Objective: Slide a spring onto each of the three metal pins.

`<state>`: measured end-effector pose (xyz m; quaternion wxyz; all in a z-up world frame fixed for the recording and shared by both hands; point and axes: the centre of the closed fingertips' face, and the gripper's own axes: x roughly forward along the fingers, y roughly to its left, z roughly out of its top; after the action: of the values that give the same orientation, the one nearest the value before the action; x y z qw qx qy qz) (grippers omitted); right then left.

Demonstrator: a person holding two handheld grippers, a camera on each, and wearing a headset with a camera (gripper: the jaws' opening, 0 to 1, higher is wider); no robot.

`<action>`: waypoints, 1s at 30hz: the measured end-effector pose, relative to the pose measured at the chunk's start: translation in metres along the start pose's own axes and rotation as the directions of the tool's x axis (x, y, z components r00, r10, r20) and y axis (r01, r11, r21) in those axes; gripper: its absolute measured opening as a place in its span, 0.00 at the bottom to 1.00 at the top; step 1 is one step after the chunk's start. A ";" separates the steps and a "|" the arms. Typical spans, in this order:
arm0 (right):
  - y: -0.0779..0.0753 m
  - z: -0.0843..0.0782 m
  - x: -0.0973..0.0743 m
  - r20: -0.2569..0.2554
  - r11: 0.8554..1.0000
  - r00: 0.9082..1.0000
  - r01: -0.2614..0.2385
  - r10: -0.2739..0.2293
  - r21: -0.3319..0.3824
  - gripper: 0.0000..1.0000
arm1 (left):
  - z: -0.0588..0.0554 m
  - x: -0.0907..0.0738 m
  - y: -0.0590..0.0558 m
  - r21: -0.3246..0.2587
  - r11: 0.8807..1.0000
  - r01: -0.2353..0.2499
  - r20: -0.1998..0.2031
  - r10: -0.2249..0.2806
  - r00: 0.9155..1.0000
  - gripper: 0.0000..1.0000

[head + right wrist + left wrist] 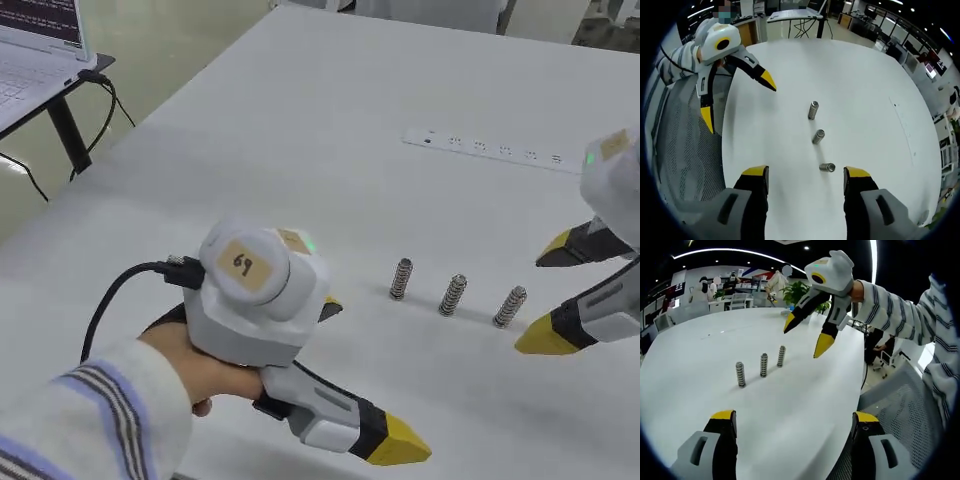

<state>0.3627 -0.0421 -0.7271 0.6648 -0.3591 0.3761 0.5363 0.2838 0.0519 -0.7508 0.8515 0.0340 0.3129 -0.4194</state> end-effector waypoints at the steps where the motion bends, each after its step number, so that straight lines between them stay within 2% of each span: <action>1: 0.001 0.000 0.000 0.014 1.000 1.000 0.003 -0.004 0.009 0.58 | 0.000 -0.001 0.001 0.000 1.000 -0.001 0.000 0.001 1.000 0.93; 4: 0.003 0.003 0.000 0.084 0.998 0.996 0.036 -0.041 0.060 0.58 | 0.001 -0.003 0.004 -0.006 1.000 -0.006 0.002 0.007 1.000 0.93; 6: 0.004 0.003 0.001 0.110 0.994 0.992 0.047 -0.057 0.095 0.58 | 0.002 -0.004 0.006 -0.011 1.000 -0.010 0.007 0.010 1.000 0.93; 9: 0.008 0.004 0.002 0.163 0.983 0.984 0.041 -0.071 0.181 0.60 | 0.004 -0.006 0.007 -0.012 1.000 -0.013 0.008 0.013 1.000 0.93; 15: 0.017 0.002 0.002 0.204 0.977 0.975 0.046 -0.090 0.210 0.61 | 0.003 -0.007 0.008 -0.008 1.000 -0.004 0.000 0.004 1.000 0.93; 20: 0.029 0.002 0.006 0.264 0.973 0.959 0.043 -0.105 0.229 0.60 | 0.006 -0.007 0.009 -0.006 1.000 -0.009 0.008 0.009 1.000 0.93; 25: 0.039 -0.003 0.010 0.277 0.965 0.952 0.059 -0.131 0.256 0.69 | 0.007 -0.011 0.015 -0.019 1.000 -0.021 0.026 0.022 0.999 0.93; 26: 0.039 -0.004 0.010 0.283 0.958 0.948 0.068 -0.150 0.278 0.71 | 0.007 -0.012 0.016 -0.020 1.000 -0.022 0.030 0.023 0.999 0.93; 30: 0.044 -0.007 0.009 0.303 0.948 0.939 0.064 -0.163 0.312 0.76 | 0.005 -0.015 0.020 -0.025 0.999 -0.026 0.034 0.027 0.999 0.95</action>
<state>0.3202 -0.0368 -0.7415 0.7943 -0.1828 0.3161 0.4856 0.2945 0.0736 -0.7422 0.8625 0.0206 0.3027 -0.4050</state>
